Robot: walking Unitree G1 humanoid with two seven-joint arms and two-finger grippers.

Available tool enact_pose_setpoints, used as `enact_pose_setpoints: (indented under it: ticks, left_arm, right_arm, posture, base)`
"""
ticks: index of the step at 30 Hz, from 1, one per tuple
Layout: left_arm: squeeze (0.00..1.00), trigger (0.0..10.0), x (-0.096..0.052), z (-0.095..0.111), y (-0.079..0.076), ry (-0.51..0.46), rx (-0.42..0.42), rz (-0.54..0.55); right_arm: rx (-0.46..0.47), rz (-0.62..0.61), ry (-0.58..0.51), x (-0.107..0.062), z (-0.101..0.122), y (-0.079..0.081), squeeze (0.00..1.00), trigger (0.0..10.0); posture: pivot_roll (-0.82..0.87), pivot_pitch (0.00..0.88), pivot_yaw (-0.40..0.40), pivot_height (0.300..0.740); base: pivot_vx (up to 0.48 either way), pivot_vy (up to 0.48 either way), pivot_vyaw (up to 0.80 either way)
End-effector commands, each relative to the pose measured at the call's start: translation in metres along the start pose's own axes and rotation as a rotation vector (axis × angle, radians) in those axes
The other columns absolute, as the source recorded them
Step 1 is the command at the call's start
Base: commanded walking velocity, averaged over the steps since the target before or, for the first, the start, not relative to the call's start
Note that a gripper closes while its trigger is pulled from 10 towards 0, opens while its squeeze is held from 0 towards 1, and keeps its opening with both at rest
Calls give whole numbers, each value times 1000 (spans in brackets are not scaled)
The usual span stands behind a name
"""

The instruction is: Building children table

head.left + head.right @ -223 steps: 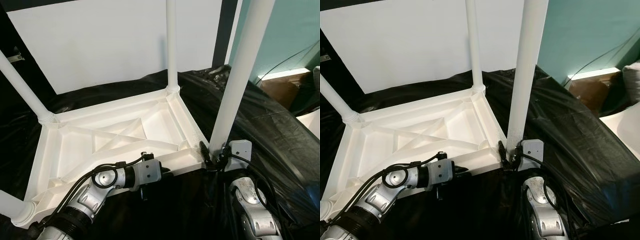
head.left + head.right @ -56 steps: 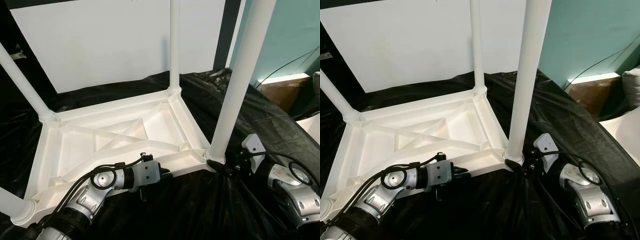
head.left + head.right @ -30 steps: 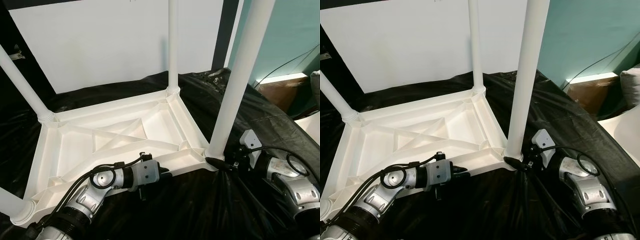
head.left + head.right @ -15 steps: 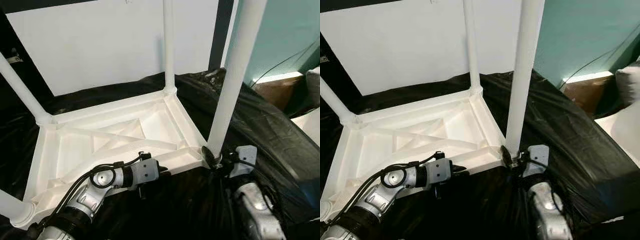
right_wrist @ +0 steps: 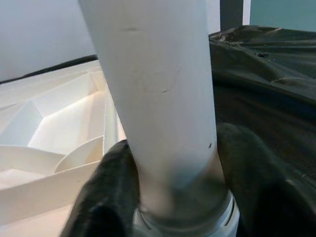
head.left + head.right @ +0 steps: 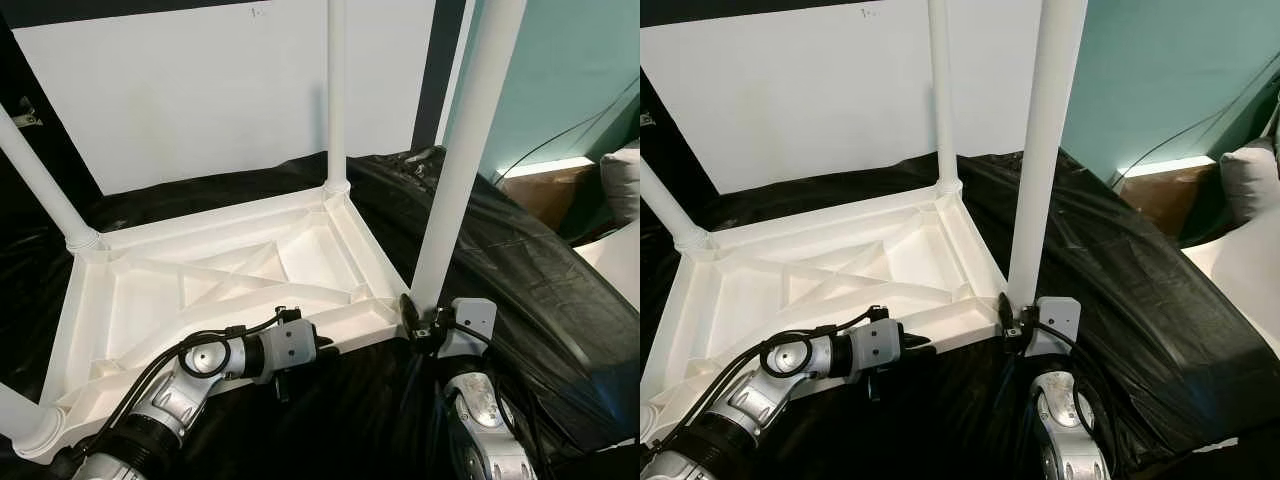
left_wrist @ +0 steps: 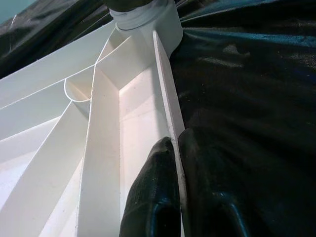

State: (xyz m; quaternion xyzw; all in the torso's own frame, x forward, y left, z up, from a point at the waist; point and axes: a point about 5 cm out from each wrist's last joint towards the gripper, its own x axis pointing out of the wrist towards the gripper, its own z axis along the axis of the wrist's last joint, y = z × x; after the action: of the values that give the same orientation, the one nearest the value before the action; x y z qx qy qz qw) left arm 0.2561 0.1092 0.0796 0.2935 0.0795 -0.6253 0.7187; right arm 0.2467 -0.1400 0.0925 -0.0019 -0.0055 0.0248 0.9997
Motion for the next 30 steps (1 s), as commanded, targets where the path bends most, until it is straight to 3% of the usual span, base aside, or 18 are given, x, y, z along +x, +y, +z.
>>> enact_pose_setpoints:
  ticks: [1,5,6,7,10,11,13,21,22,23,24,26,27,29,30]
  left_arm:
    - [0,10000,6,-43,-49,178,-156,-205]
    - [0,10000,6,-43,-49,177,-158,-206]
    - [0,10000,6,-44,-50,178,-157,-210]
    - [0,10000,6,-44,-50,178,-157,-210]
    - [0,10000,6,-45,-50,184,-151,-218]
    - [0,10000,6,-45,-50,185,-150,-219]
    - [0,10000,7,-45,-50,185,-149,-219]
    - [0,10000,8,-46,-50,186,-151,-214]
    - [0,10000,7,-47,-50,186,-152,-213]
    - [0,10000,7,-47,-50,186,-152,-213]
    - [0,10000,7,-47,-51,186,-154,-211]
    - [0,10000,7,-48,-51,186,-154,-210]
    - [0,10000,7,-48,-51,186,-155,-209]
    - [0,10000,6,-48,-51,186,-155,-208]
    - [0,10000,6,-48,-51,185,-155,-208]
  right_arm:
    - [-29,-64,11,6,2,-25,1000,10000]
    - [-57,-54,-46,11,13,-37,1000,10000]
    - [-121,43,-68,19,22,-47,1000,10000]
    - [-121,43,-68,19,22,-47,1000,10000]
    - [-202,291,-13,23,24,-45,1000,10000]
    - [-219,426,29,19,20,-42,0,10000]
    - [-249,598,83,11,15,-41,0,10000]
    - [-313,694,140,18,18,-59,0,10000]
    - [-323,722,150,20,19,-63,0,8039]
    - [-323,722,150,20,19,-63,0,8039]
    - [-344,747,158,24,20,-68,0,7255]
    - [-352,748,159,26,21,-70,0,7255]
    - [-361,738,153,29,22,-72,0,9137]
    - [-365,736,149,31,23,-73,0,9137]
    - [-365,737,146,32,24,-73,0,10000]
  posture:
    - [-36,4,-2,740]
    - [-38,4,-2,740]
    - [-50,3,2,740]
    - [-50,3,2,740]
    - [-55,4,3,740]
    - [-54,3,0,740]
    - [-53,1,-1,740]
    - [-44,0,-7,740]
    - [-41,0,-9,740]
    - [-41,0,-9,740]
    - [-38,0,-10,740]
    - [-37,0,-10,740]
    - [-34,0,-9,740]
    - [-34,0,-10,740]
    - [-31,0,-8,740]
  base:
    - [0,0,0]
    - [0,0,0]
    - [0,0,0]
    - [0,0,0]
    - [0,0,0]
    - [0,0,0]
    - [0,0,0]
    - [0,0,0]
    - [0,0,0]
    - [0,0,0]
    - [0,0,0]
    - [0,0,0]
    - [0,0,0]
    - [0,0,0]
    - [0,0,0]
